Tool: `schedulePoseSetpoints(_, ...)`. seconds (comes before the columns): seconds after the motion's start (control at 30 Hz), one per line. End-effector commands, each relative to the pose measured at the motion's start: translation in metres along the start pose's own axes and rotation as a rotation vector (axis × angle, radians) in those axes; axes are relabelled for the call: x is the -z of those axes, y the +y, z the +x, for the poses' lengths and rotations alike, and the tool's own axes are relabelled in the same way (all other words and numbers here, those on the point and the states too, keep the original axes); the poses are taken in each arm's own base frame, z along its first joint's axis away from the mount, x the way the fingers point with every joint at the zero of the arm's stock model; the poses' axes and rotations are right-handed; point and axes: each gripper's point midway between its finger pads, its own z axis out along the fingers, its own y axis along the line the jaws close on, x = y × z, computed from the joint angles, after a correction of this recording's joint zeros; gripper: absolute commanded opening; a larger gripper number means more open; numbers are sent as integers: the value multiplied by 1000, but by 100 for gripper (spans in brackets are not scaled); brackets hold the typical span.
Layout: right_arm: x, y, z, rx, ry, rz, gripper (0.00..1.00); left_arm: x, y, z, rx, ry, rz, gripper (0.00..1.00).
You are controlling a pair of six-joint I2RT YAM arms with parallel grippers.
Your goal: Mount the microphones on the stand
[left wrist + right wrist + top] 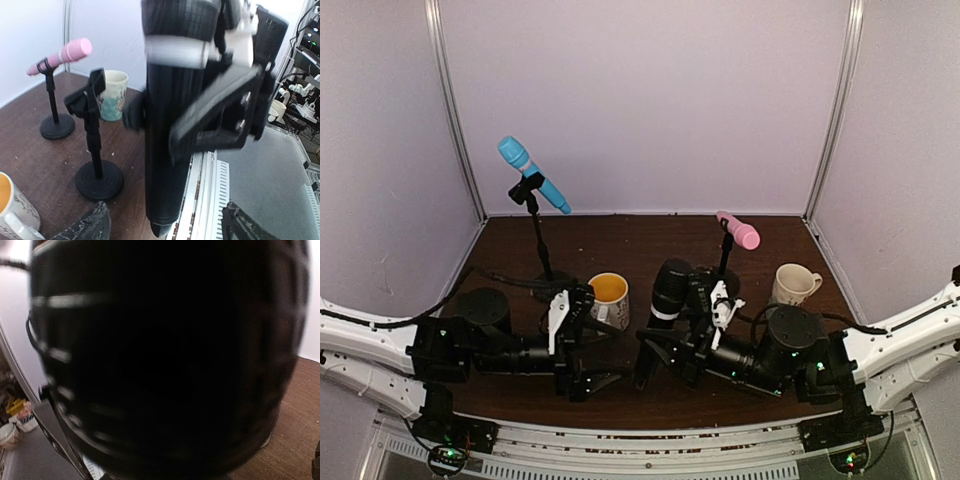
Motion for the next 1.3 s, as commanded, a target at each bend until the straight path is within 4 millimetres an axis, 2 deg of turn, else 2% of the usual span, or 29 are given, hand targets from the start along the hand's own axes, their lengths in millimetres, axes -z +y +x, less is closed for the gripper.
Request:
schedulePoseSetpoints(0.0,-3,13,24,153,160,-70,23,17,-8,-54,-107,-93,-9,80)
schedulePoseSetpoints(0.2,-5,22,30,157,209,-115,24,6,-21,-77,-167,-37,27,79)
schedulePoseSetpoints(0.37,-4,29,33,157,232,-152,24,-10,-31,-76,-167,15,77,76)
schedulePoseSetpoints(0.57,-6,38,35,155,250,-193,24,-24,-37,-74,-168,47,116,67)
schedulePoseSetpoints(0.77,-7,38,38,156,266,-196,25,-22,-45,-74,-177,24,164,48)
schedulePoseSetpoints(0.83,-7,40,39,156,273,-203,25,-20,-48,-76,-175,17,179,46)
schedulePoseSetpoints(0.9,-6,39,41,160,279,-202,25,-19,-50,-77,-172,8,190,49)
schedulePoseSetpoints(0.97,-6,37,44,164,284,-198,27,-17,-52,-77,-172,-3,200,44)
schedulePoseSetpoints(1.03,-5,36,44,163,284,-194,35,-17,-52,-78,-172,-6,200,28)
schedulePoseSetpoints(1.07,-3,35,43,161,281,-192,44,-17,-51,-79,-171,-10,194,25)
schedulePoseSetpoints(1.1,-1,34,42,157,279,-188,54,-15,-50,-81,-169,-17,189,24)
schedulePoseSetpoints(1.17,6,24,39,160,261,-150,66,-12,-46,-84,-162,-40,168,23)
schedulePoseSetpoints(1.27,16,7,32,146,217,-79,72,-3,-36,-95,-141,-92,106,18)
